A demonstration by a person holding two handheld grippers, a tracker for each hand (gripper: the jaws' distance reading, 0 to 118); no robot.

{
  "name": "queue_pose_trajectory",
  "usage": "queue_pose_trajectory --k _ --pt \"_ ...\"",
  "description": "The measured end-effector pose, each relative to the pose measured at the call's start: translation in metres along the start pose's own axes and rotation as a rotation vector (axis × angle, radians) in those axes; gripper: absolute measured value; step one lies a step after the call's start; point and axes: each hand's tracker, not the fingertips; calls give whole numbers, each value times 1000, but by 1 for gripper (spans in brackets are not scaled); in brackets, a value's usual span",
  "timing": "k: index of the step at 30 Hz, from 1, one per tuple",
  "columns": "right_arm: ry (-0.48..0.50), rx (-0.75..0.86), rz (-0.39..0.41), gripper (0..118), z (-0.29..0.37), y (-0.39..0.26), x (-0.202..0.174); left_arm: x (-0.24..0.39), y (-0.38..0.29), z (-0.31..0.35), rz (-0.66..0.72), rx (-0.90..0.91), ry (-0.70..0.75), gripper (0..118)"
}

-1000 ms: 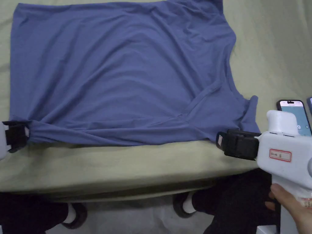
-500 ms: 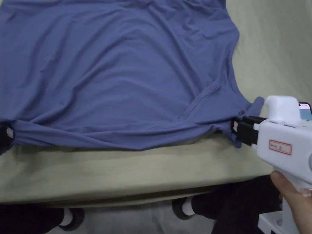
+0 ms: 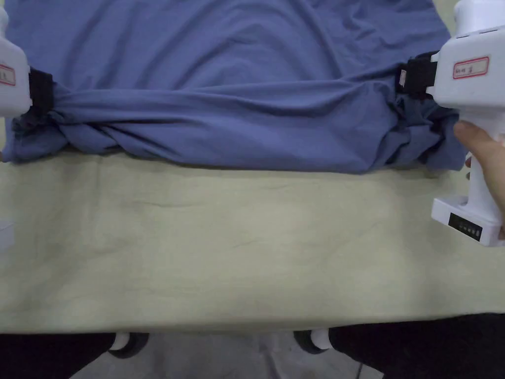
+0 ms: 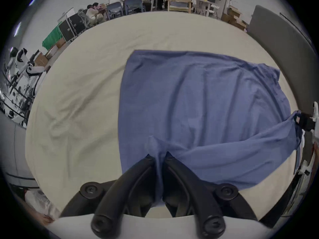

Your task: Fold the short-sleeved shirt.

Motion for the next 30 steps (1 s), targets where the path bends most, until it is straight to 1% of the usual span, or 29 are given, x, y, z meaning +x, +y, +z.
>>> queue_pose_trajectory --k 2,5,6,7,8,9,10,11,12,13,15,16,17,18,19,20,21,22,23,24,25,27,28,30 --pt "-10 -41 7 4 -19 -3 1 3 0 -12 -7 -25 4 2" --pt "3 -45 9 4 -29 -10 2 3 2 -10 -27 -15 18 2" --pt "7 -30 4 15 -29 -10 4 2 4 -10 -23 -18 16 4" --pt "7 -27 -4 38 -29 -9 6 1 5 -11 -19 -21 12 16" --pt "32 -18 -27 88 -29 -8 10 0 5 -12 -11 -21 27 56" --pt "68 -25 -49 114 -31 -9 9 -2 3 -11 -21 -16 84 80" --pt "63 -48 -49 118 -33 -9 10 -5 2 -10 -37 -12 114 82" --pt "61 -50 -46 118 -32 -10 9 -9 0 -5 -31 -11 77 83" --pt "56 -29 -45 118 -24 -12 9 -14 -3 2 4 -7 23 83" --pt "56 -22 -49 118 -15 -17 2 -17 -6 10 33 10 -1 83" --pt "71 -5 -56 118 1 -21 -1 -20 -15 27 43 62 -9 83" --pt "99 20 -56 116 14 -26 -4 -21 -22 39 27 90 8 83" --pt "113 43 -50 106 31 -31 -9 -20 -30 52 -1 124 10 83" --pt "116 61 -42 88 47 -38 -13 -18 -39 66 -12 151 7 79" --pt "119 70 -32 48 62 -46 -17 -18 -50 78 -14 169 -28 64" --pt "136 82 -15 48 80 -57 -23 -19 -67 92 -30 201 -118 41" --pt "149 93 0 32 92 -70 -28 -17 -82 101 -20 212 -173 26" --pt "153 96 -5 16 99 -82 -33 -13 -94 105 10 206 -173 9" --pt "155 133 5 3 108 -102 -39 -7 -114 114 21 238 -120 0" --pt "180 111 16 2 114 -115 -44 0 -129 118 -13 207 -103 0" --pt "177 96 19 3 118 -125 -48 5 -140 121 -43 160 -92 0" --pt "132 95 53 3 127 -149 -61 12 -157 123 -42 166 -73 0" --pt "119 91 57 2 130 -156 -65 13 -161 126 -38 158 -81 0" --pt "132 69 43 2 134 -161 -66 8 -161 124 -10 160 -81 0"
